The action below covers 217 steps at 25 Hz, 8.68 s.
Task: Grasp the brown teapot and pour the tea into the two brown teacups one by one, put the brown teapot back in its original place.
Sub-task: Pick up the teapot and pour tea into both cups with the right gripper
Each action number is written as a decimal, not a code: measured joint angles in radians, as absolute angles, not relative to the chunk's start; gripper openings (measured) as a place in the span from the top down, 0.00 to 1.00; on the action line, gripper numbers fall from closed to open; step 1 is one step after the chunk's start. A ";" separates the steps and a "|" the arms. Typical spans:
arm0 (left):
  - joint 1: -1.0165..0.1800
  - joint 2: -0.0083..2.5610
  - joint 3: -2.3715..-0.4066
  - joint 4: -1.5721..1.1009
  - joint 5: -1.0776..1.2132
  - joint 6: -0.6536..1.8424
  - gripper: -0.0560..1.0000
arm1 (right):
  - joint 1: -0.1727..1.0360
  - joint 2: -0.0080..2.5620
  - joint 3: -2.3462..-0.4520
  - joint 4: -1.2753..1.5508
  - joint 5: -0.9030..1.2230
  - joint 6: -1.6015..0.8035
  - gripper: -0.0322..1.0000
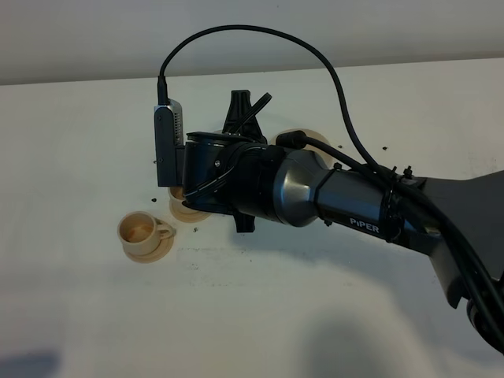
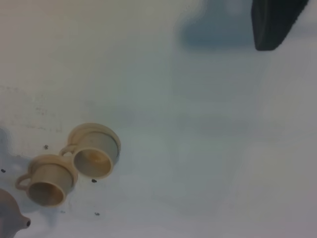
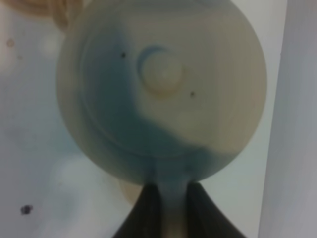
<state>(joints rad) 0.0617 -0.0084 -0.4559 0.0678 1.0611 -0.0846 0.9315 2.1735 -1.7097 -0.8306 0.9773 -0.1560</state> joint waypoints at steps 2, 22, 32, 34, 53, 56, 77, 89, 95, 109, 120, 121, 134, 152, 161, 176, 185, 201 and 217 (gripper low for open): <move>0.062 -0.008 -0.456 0.068 1.061 -0.085 0.54 | 0.933 2.173 -1.710 -0.832 0.977 -0.162 0.87; 0.062 -0.008 -0.456 0.068 1.061 -0.085 0.54 | 0.940 2.174 -1.659 -0.845 0.967 -0.168 0.87; 0.062 -0.008 -0.456 0.068 1.061 -0.085 0.54 | 0.940 2.174 -1.659 -0.901 0.946 -0.161 0.87; 0.062 -0.008 -0.456 0.068 1.061 -0.085 0.54 | 0.940 2.174 -1.659 -0.915 0.945 -0.160 0.87; 0.062 -0.008 -0.456 0.068 1.061 -0.085 0.54 | 0.950 2.174 -1.658 -0.979 0.941 -0.197 0.87; 0.062 -0.008 -0.456 0.068 1.061 -0.085 0.54 | 0.950 2.174 -1.658 -0.979 0.942 -0.220 0.87; 0.062 -0.008 -0.456 0.068 1.061 -0.085 0.54 | 0.950 2.174 -1.658 -1.004 0.935 -0.295 0.87; 0.062 -0.008 -0.456 0.068 1.061 -0.085 0.54 | 0.950 2.174 -1.658 -1.033 0.932 -0.318 0.87; 0.062 -0.008 -0.456 0.068 1.061 -0.085 0.54 | 0.950 2.174 -1.658 -1.057 0.931 -0.321 0.87; 0.062 -0.008 -0.456 0.068 1.061 -0.085 0.54 | 0.950 2.174 -1.658 -1.103 0.935 -0.328 0.87; 0.062 -0.008 -0.456 0.068 1.061 -0.085 0.54 | 0.950 2.174 -1.658 -1.107 0.935 -0.349 0.87; 0.062 -0.008 -0.456 0.068 1.061 -0.085 0.54 | 0.950 2.174 -1.658 -1.107 0.935 -0.355 0.87; 0.062 -0.008 -0.456 0.068 1.061 -0.085 0.54 | 0.950 2.174 -1.658 -1.110 0.936 -0.369 0.87; 0.062 -0.008 -0.456 0.068 1.061 -0.085 0.54 | 0.960 2.174 -1.658 -1.112 0.936 -0.395 0.87; 0.062 -0.008 -0.456 0.068 1.061 -0.085 0.54 | 0.960 2.174 -1.658 -1.112 0.938 -0.403 0.87; 0.062 -0.008 -0.456 0.068 1.061 -0.085 0.54 | 0.960 2.174 -1.658 -1.103 0.938 -0.407 0.87; 0.062 -0.008 -0.456 0.068 1.061 -0.085 0.54 | 0.960 2.174 -1.658 -1.083 0.931 -0.393 0.87; 0.062 -0.008 -0.456 0.068 1.061 -0.085 0.54 | 0.960 2.174 -1.658 -0.996 0.904 -0.068 0.87; 0.062 -0.008 -0.456 0.068 1.061 -0.085 0.54 | 0.916 2.005 -1.658 -0.448 0.925 0.100 0.87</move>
